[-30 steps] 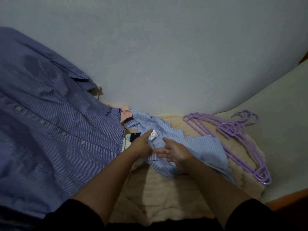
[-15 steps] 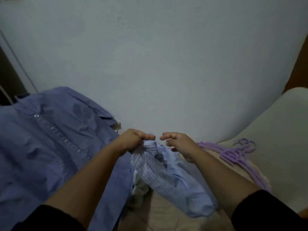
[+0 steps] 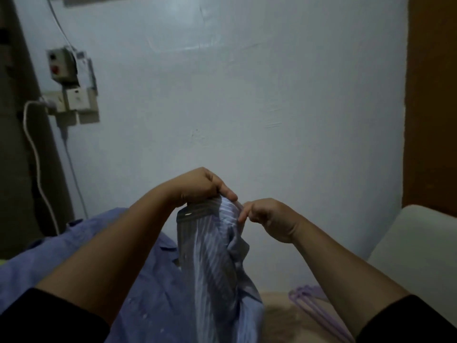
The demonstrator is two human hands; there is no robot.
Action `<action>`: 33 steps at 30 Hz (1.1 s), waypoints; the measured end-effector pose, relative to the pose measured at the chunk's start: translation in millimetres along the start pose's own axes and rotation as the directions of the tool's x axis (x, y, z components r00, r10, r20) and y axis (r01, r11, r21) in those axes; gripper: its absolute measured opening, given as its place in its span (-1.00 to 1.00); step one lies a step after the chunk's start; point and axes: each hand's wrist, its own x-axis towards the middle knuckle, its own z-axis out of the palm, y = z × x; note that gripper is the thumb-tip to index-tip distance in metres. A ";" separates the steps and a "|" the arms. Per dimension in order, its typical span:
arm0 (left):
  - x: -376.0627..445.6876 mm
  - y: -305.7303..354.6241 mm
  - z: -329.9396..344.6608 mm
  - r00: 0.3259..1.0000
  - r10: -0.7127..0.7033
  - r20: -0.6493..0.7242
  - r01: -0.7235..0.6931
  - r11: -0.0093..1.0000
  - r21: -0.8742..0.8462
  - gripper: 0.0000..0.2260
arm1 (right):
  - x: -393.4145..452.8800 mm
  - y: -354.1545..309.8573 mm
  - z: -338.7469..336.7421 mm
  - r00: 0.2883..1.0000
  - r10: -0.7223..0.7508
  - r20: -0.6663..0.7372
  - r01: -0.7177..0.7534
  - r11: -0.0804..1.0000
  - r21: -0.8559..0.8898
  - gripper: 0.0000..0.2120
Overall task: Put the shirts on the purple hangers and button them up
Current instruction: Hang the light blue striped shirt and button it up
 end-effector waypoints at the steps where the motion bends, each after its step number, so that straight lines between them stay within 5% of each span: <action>1: -2.3 6.2 -6.1 1.000 0.017 0.001 -0.017 1.000 0.006 -0.53 | -0.4 -7.1 -2.0 1.000 -0.020 0.024 0.020 1.000 -0.015 -0.69; 3: -8.8 16.2 -15.7 0.999 0.047 0.008 -0.046 0.999 -0.014 -0.89 | -3.1 -20.3 -4.8 0.996 0.003 0.087 -0.002 1.000 -0.007 -0.78; 6: -16.2 18.9 -34.6 0.999 0.036 -0.017 -0.037 0.997 -0.064 -0.55 | -10.0 -28.0 -15.7 0.983 0.101 0.153 -0.109 0.993 0.044 -0.89; 11: -25.4 17.2 -59.6 0.998 0.063 0.000 -0.062 0.997 -0.037 -0.35 | -27.6 -28.6 -35.6 0.957 0.219 0.190 -0.196 0.972 -0.129 -0.77; 14: -29.7 18.4 -65.2 0.999 0.036 0.037 -0.038 0.997 0.074 -0.41 | -36.9 -34.4 -46.4 0.930 0.303 0.210 -0.258 0.942 -0.217 -0.73; 17: -31.9 24.1 -61.4 0.999 0.040 -0.005 -0.038 0.975 0.217 -0.74 | -45.0 -44.3 -60.7 0.927 0.328 0.184 -0.262 0.915 -0.308 -0.71; 19: -30.4 27.5 -62.1 0.994 0.088 -0.071 -0.068 0.967 0.246 -0.70 | -49.5 -53.3 -70.5 0.922 0.345 0.174 -0.257 0.884 -0.390 -0.70; 23: -28.5 39.3 -67.0 0.980 0.149 -0.129 -0.122 0.972 0.200 -0.67 | -59.5 -72.6 -87.9 0.916 0.394 0.075 -0.293 0.785 -0.546 -0.71; 28: -28.6 41.4 -67.4 0.951 0.212 -0.225 -0.179 0.971 0.160 -0.70 | -70.4 -87.7 -103.5 0.937 0.304 -0.172 -0.311 0.505 -0.805 -0.71; 33: -30.1 43.2 -55.3 0.967 0.194 -0.167 -0.107 0.898 0.428 -0.73 | -88.9 -113.8 -112.4 0.932 0.142 -0.333 -0.358 0.504 -0.786 -0.73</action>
